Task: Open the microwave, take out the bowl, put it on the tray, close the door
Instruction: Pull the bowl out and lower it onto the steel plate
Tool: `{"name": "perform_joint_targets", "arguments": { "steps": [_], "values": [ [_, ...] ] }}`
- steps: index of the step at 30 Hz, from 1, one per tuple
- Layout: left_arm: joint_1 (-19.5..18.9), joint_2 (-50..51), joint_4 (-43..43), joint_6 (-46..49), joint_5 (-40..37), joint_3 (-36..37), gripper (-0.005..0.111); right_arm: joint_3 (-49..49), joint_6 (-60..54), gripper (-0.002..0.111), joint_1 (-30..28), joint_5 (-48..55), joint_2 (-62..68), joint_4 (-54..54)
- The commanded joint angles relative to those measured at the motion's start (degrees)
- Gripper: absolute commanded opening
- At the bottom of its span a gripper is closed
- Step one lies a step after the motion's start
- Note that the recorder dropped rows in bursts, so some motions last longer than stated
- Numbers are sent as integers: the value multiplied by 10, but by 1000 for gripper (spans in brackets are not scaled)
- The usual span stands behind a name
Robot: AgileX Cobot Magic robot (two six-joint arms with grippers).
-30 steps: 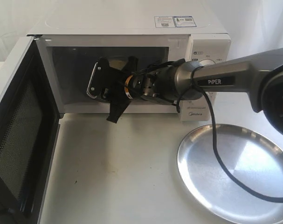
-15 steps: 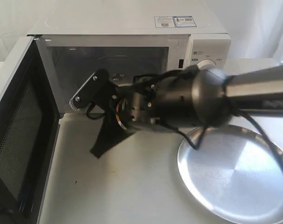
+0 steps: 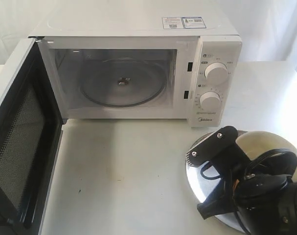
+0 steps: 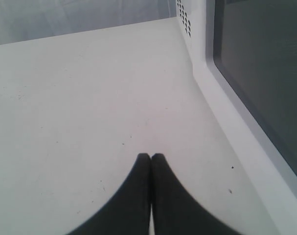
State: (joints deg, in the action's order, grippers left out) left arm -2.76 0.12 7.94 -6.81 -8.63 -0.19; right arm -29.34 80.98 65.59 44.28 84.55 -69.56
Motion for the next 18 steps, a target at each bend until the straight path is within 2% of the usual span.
{"name": "perform_joint_targets", "arguments": {
  "steps": [1, 10, 13, 18],
  "values": [
    [0, -1, -2, -3, 1, 2, 0, 14, 40, 0, -18, -34, 10, -53],
    [0, -1, -2, -3, 1, 2, 0, 14, 42, 0, -18, -43, 42, -84],
    [0, -1, -2, -3, 1, 2, 0, 14, 43, 0, -36, -53, 68, -92],
    [0, -1, -2, -3, 1, 2, 0, 14, 97, 0, -51, -48, 91, -129]
  ]
}}
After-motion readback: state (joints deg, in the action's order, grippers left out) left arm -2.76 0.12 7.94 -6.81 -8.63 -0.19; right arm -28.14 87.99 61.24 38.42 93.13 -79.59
